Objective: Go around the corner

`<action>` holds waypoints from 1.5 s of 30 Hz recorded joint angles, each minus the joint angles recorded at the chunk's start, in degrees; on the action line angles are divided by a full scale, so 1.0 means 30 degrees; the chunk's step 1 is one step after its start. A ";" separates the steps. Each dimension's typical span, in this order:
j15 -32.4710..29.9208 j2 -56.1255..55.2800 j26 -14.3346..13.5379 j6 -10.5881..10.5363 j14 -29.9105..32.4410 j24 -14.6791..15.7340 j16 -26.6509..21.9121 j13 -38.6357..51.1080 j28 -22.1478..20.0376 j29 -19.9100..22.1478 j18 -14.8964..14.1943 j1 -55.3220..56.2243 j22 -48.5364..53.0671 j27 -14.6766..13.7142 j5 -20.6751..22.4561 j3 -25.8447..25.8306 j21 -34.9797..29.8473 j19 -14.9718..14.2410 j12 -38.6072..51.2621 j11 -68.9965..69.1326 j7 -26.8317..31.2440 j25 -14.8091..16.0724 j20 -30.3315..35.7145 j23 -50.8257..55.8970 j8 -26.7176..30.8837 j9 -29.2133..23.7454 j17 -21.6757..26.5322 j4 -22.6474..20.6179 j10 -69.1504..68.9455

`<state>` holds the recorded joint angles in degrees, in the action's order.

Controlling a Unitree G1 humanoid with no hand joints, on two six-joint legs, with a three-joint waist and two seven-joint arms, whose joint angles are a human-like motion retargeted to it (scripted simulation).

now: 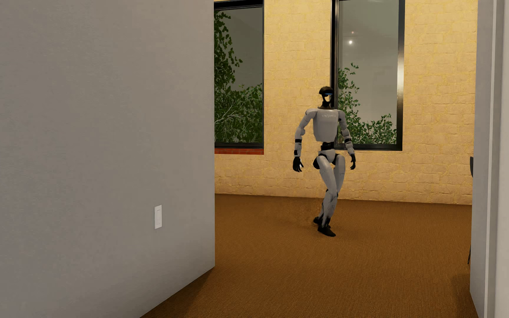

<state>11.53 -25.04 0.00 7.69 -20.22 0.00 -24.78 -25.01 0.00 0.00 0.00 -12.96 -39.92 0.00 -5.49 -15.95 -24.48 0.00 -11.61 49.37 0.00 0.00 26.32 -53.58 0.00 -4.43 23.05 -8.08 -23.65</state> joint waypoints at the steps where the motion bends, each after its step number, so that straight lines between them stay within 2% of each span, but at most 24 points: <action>1: 0.0029 -0.0498 0.0000 0.0108 -0.1106 0.0000 -0.0093 -0.0306 0.0000 0.0000 0.0000 -0.0931 0.0652 0.0000 -0.0345 -0.0558 0.0075 0.0000 0.0637 -0.3853 0.0000 0.0000 -0.0344 -0.0488 0.0000 0.0379 0.0098 0.0023 -0.0293; 2: -0.1994 -0.0608 0.0000 0.0215 -0.1594 0.0000 -0.0207 -0.0548 0.0000 0.0000 0.0000 -0.1724 0.1216 0.0000 -0.0499 -0.0925 -0.0110 0.0000 0.1139 -0.6297 0.0000 0.0000 -0.0870 -0.1005 0.0000 0.0661 0.0116 0.0146 -0.0313; 3: -1.1230 -0.1213 0.0000 0.0358 -0.1164 0.0000 -0.0193 -0.0778 0.0000 0.0000 0.0000 -0.2148 0.1481 0.0000 -0.0563 -0.0898 -0.0033 0.0000 0.1559 -1.4006 0.0000 0.0000 -0.1225 -0.1446 0.0000 0.1016 0.0124 0.0104 0.0022; 4: -0.2983 -0.1811 0.0000 0.0445 0.0232 0.0000 -0.0141 -0.0900 0.0000 0.0000 0.0000 -0.2859 0.1702 0.0000 -0.0289 -0.0742 -0.0127 0.0000 0.1562 -0.6490 0.0000 0.0000 -0.1605 -0.2013 0.0000 0.0841 0.0099 0.0406 -0.0314; 5: 0.0902 -0.2051 0.0000 0.0346 0.2580 0.0000 0.0096 -0.0845 0.0000 0.0000 0.0000 -0.3340 0.1440 0.0000 0.0128 -0.0610 -0.0513 0.0000 0.1178 -0.4032 0.0000 0.0000 -0.2055 -0.2616 0.0000 0.0662 0.0147 0.0936 -0.1825; 7: 0.1260 -0.2140 0.0000 -0.0063 0.7557 0.0000 0.0821 -0.0390 0.0000 0.0000 0.0000 -0.1099 -0.1098 0.0000 0.1507 0.0088 -0.0344 0.0000 0.0448 0.0575 0.0000 0.0000 -0.1977 -0.3153 0.0000 0.0307 -0.0012 0.2554 -0.9706; 8: 0.2066 -0.0981 0.0000 0.0242 0.7695 0.0000 0.0759 0.0268 0.0000 0.0000 0.0000 0.1399 -0.2425 0.0000 0.2292 0.0504 -0.0875 0.0000 0.0238 0.0641 0.0000 0.0000 -0.1358 -0.2712 0.0000 0.0090 -0.0063 0.2415 -1.5315; 11: 0.0607 0.5055 0.0000 0.1305 0.6891 0.0000 0.0717 0.1263 0.0000 0.0000 0.0000 0.8135 -0.4952 0.0000 0.3911 0.3545 -0.0402 0.0000 -0.1217 -0.3118 0.0000 0.0000 0.0938 0.1259 0.0000 -0.0114 -0.0480 0.1700 -2.1266; 15: -0.1873 1.1632 0.0000 0.1671 1.2192 0.0000 0.1123 0.2893 0.0000 0.0000 0.0000 1.3474 -0.5176 0.0000 0.2534 0.7659 0.0208 0.0000 -0.3826 -0.7132 0.0000 0.0000 0.1938 0.5412 0.0000 0.0166 -0.0581 0.1435 -0.7370; 18: -0.4411 1.4169 0.0000 0.0808 0.2035 0.0000 0.1631 0.3438 0.0000 0.0000 0.0000 1.5514 -0.5122 0.0000 0.0753 0.8615 0.0942 0.0000 -0.4287 -0.7104 0.0000 0.0000 0.1917 0.8640 0.0000 0.0766 0.0211 0.2740 -0.0750; 19: -0.6148 1.4885 0.0000 0.0841 0.1513 0.0000 0.1528 0.3471 0.0000 0.0000 0.0000 1.5875 -0.4960 0.0000 -0.0103 0.9231 0.1216 0.0000 -0.4245 -0.6759 0.0000 0.0000 0.1682 0.8878 0.0000 0.0603 0.0186 0.2889 -0.1016; 22: -1.3654 1.3792 0.0000 0.1575 1.0575 0.0000 0.1121 0.2562 0.0000 0.0000 0.0000 1.7728 -0.5734 0.0000 -0.1362 0.8356 0.1284 0.0000 -0.3341 -0.2285 0.0000 0.0000 0.1444 0.5977 0.0000 0.1684 -0.0618 0.1037 -0.5121; 23: -1.2991 1.2211 0.0000 0.1860 1.0558 0.0000 0.0890 0.2497 0.0000 0.0000 0.0000 1.6867 -0.5902 0.0000 -0.1514 0.7775 0.0948 0.0000 -0.2723 0.1499 0.0000 0.0000 0.1448 0.4475 0.0000 0.1152 -0.0822 0.0118 -0.6933; 25: -0.3676 0.7874 0.0000 0.1609 0.9125 0.0000 0.0557 0.2732 0.0000 0.0000 0.0000 1.2201 -0.5751 0.0000 -0.0979 0.6356 -0.0373 0.0000 -0.1118 0.8689 0.0000 0.0000 0.0980 0.2097 0.0000 0.0072 -0.0861 -0.1188 -0.5889; 27: 0.1530 0.4260 0.0000 0.0564 0.6341 0.0000 -0.0160 0.1976 0.0000 0.0000 0.0000 0.6634 -0.3802 0.0000 -0.0027 0.4086 -0.0999 0.0000 -0.0155 0.8825 0.0000 0.0000 0.1200 0.1095 0.0000 -0.0519 -0.0408 -0.0852 -0.3221; 30: 0.1353 0.0273 0.0000 -0.0419 0.1728 0.0000 -0.0590 0.0771 0.0000 0.0000 0.0000 0.0638 -0.1925 0.0000 -0.0174 0.1027 -0.0139 0.0000 0.1957 0.0334 0.0000 0.0000 -0.0372 0.0132 0.0000 -0.0520 0.0270 0.0203 -0.0015; 32: 0.0414 -0.1078 0.0000 -0.0350 -0.0058 0.0000 -0.0972 0.0441 0.0000 0.0000 0.0000 -0.1396 -0.0692 0.0000 -0.0914 -0.0415 0.0268 0.0000 0.3675 -0.6696 0.0000 0.0000 -0.0960 -0.0556 0.0000 0.0015 0.0449 0.0407 0.0305; 34: 0.0869 -0.2280 0.0000 -0.0679 0.0381 0.0000 -0.1051 -0.0004 0.0000 0.0000 0.0000 -0.3270 0.0413 0.0000 -0.1543 -0.1671 0.0652 0.0000 0.4272 -0.6201 0.0000 0.0000 -0.1749 -0.1064 0.0000 -0.0063 0.0586 0.1604 -0.0432; 36: -0.0759 -0.3012 0.0000 -0.1435 0.4847 0.0000 -0.0277 -0.0343 0.0000 0.0000 0.0000 -0.3333 0.0736 0.0000 -0.1039 -0.2112 0.0578 0.0000 0.3461 -0.2027 0.0000 0.0000 -0.2337 -0.2184 0.0000 0.0432 0.0463 0.2715 -0.4134; 38: -0.0391 -0.1076 0.0000 -0.2296 1.1444 0.0000 0.0503 0.0030 0.0000 0.0000 0.0000 -0.0772 -0.0018 0.0000 0.1037 -0.0764 0.0357 0.0000 0.2026 0.0420 0.0000 0.0000 -0.1993 -0.2876 0.0000 -0.0207 0.0224 0.3354 -1.2379; 40: 0.0705 0.2539 0.0000 -0.2167 0.8633 0.0000 0.1107 0.0492 0.0000 0.0000 0.0000 0.3619 -0.1911 0.0000 0.2033 0.1060 0.0613 0.0000 0.1493 -0.0806 0.0000 0.0000 0.0135 -0.1571 0.0000 -0.0722 -0.0274 0.2607 -1.8971; 41: 0.0738 0.4471 0.0000 -0.1522 0.8006 0.0000 0.1672 0.0680 0.0000 0.0000 0.0000 0.5968 -0.2685 0.0000 0.1738 0.2264 0.1045 0.0000 0.0496 -0.2147 0.0000 0.0000 -0.0693 -0.0297 0.0000 -0.0581 -0.0633 0.1543 -1.9119; 44: 0.0886 1.0153 0.0000 -0.0647 1.1645 0.0000 0.1631 0.1486 0.0000 0.0000 0.0000 1.0355 -0.4668 0.0000 0.1156 0.5922 0.1731 0.0000 -0.2060 -0.5868 0.0000 0.0000 0.1209 0.4338 0.0000 -0.0598 -0.0743 0.0560 -0.9002; 45: 0.1245 1.1256 0.0000 -0.0749 1.0676 0.0000 0.1605 0.2262 0.0000 0.0000 0.0000 1.1384 -0.5229 0.0000 0.1021 0.6772 0.1834 0.0000 -0.2689 -0.6324 0.0000 0.0000 0.1396 0.5771 0.0000 -0.0464 -0.0584 0.0908 -0.4910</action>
<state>15.26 8.72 0.00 5.44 11.81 0.00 -19.97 -18.22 0.00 0.00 0.00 21.19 -55.60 0.00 -2.42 4.36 -18.98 0.00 -19.68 30.40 0.00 0.00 30.51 -36.26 0.00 -5.82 21.30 -5.36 -38.38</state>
